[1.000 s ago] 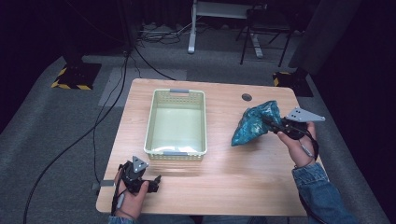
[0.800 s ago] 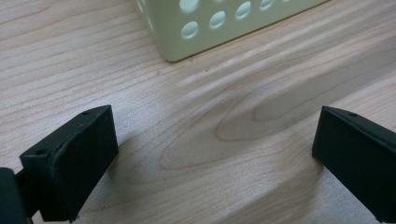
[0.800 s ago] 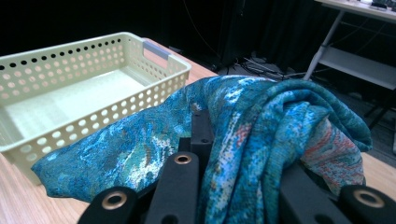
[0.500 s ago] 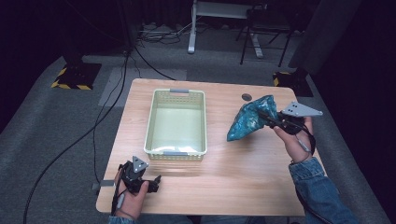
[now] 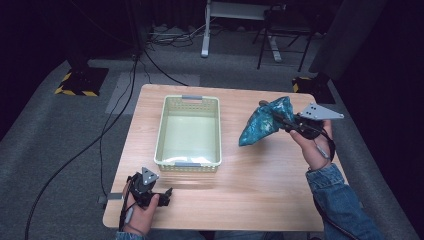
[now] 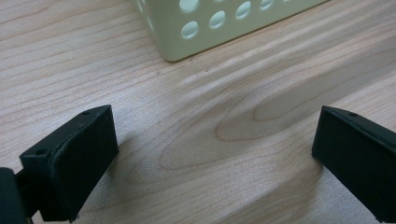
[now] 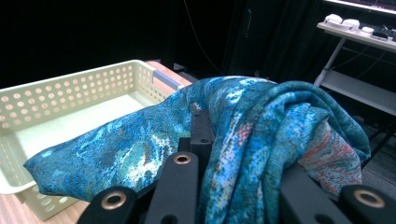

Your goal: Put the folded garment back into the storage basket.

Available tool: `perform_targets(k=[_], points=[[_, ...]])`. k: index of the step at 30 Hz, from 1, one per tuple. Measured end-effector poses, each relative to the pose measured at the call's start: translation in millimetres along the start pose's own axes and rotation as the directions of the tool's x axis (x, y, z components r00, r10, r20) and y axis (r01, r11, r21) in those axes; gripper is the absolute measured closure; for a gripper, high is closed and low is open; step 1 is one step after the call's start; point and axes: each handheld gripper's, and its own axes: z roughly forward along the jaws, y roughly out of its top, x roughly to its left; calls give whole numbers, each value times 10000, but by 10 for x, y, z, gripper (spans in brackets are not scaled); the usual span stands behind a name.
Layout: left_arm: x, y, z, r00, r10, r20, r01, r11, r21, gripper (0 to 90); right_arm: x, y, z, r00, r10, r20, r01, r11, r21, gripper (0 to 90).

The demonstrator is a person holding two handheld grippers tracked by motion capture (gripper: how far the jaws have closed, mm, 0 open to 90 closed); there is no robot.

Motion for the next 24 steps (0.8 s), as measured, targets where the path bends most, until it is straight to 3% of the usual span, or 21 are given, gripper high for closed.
perform_targets(k=[24], points=[[-2,-2,-2,10000,-14,-12,14,10000,1,0,87,297,162,9991,-342,-269,332,9988,-372,815]])
